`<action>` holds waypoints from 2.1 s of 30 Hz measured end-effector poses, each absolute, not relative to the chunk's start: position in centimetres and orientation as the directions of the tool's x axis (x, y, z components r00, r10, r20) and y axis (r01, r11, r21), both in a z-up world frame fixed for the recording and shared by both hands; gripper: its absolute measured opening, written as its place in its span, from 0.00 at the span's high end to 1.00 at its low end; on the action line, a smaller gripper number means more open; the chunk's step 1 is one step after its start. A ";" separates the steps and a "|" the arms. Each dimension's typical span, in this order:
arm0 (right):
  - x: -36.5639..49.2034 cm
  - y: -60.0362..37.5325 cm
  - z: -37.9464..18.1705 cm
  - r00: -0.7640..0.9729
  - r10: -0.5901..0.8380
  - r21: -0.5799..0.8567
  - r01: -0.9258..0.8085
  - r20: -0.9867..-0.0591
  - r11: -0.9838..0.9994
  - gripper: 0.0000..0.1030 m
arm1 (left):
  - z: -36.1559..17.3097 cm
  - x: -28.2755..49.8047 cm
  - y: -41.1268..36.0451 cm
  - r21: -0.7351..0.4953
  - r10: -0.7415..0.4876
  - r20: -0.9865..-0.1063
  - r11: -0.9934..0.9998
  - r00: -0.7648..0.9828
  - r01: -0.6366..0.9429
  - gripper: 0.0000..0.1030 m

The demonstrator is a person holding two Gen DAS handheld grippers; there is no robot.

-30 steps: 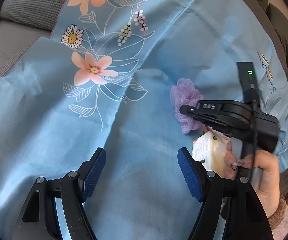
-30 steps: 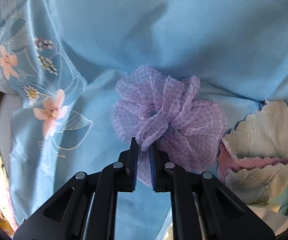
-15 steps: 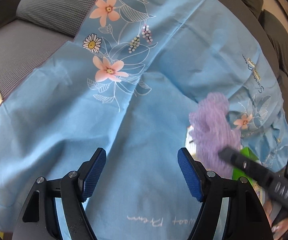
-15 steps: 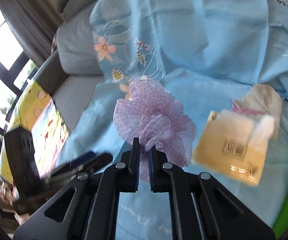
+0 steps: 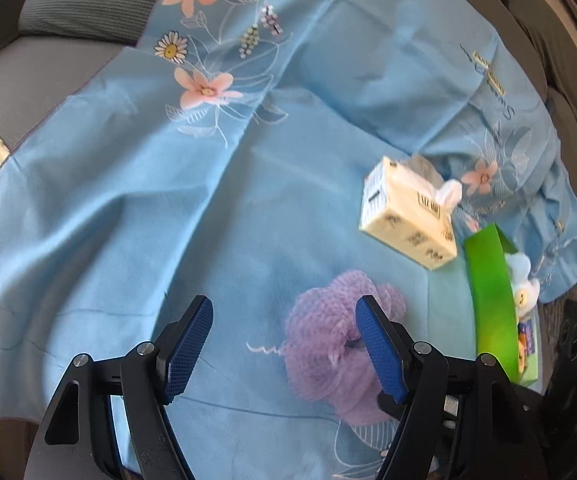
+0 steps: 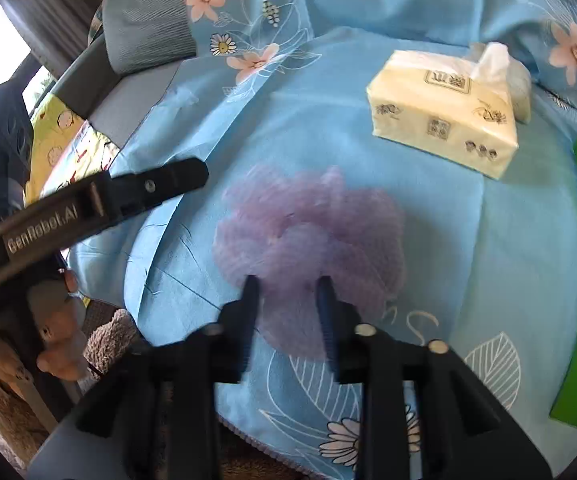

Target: Organize soft objects

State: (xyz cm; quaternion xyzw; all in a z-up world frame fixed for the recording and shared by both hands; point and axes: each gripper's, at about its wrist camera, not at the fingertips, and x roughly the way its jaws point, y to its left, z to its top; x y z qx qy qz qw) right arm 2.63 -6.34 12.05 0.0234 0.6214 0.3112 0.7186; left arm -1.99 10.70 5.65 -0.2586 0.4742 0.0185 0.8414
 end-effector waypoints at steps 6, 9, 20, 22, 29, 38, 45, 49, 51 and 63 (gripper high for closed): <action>2.5 -10.1 13.7 0.144 0.502 0.439 -0.320 -0.853 0.839 0.37 | 4.6 -2.2 9.2 -0.400 -0.228 -0.831 0.879 0.507 -0.260 0.28; 3.2 -11.3 13.5 0.166 0.514 0.468 -0.249 -0.842 0.848 0.36 | 3.9 -2.2 8.4 -0.397 -0.240 -0.838 0.884 0.491 -0.245 0.28; 4.3 -11.1 9.0 0.072 0.561 0.555 -0.092 -0.825 0.827 0.35 | 1.8 -1.9 6.0 -0.360 -0.234 -0.862 0.908 0.449 -0.217 0.28; 4.3 -10.8 8.6 0.067 0.559 0.553 -0.086 -0.827 0.829 0.38 | 1.8 -1.9 5.7 -0.356 -0.235 -0.860 0.912 0.453 -0.204 0.31; 4.1 -9.8 6.9 0.030 0.599 0.596 -0.074 -0.800 0.799 0.82 | 2.2 -1.6 4.2 -0.357 -0.259 -0.851 0.924 0.457 -0.141 0.68; 4.0 -15.1 11.3 0.188 0.637 0.643 -0.033 -0.748 0.765 0.89 | 7.5 -0.9 -0.7 -0.360 -0.316 -0.773 0.933 0.551 0.031 0.68; 2.7 -22.9 16.4 0.397 0.540 0.598 0.027 -0.742 0.801 0.89 | 11.1 0.3 -7.4 -0.383 -0.440 -0.709 0.896 0.551 0.224 0.68; 1.9 -27.7 17.9 0.486 0.459 0.568 0.095 -0.743 0.818 0.89 | 12.1 1.1 -12.0 -0.384 -0.501 -0.692 0.865 0.520 0.324 0.68; 1.5 -30.1 18.3 0.520 0.419 0.557 0.136 -0.744 0.819 0.89 | 12.4 1.6 -14.7 -0.389 -0.532 -0.686 0.845 0.496 0.368 0.68; 1.6 -38.4 17.4 0.573 0.240 0.490 0.332 -0.784 0.806 0.88 | 11.3 4.1 -23.6 -0.339 -0.533 -0.741 0.822 0.407 0.458 0.68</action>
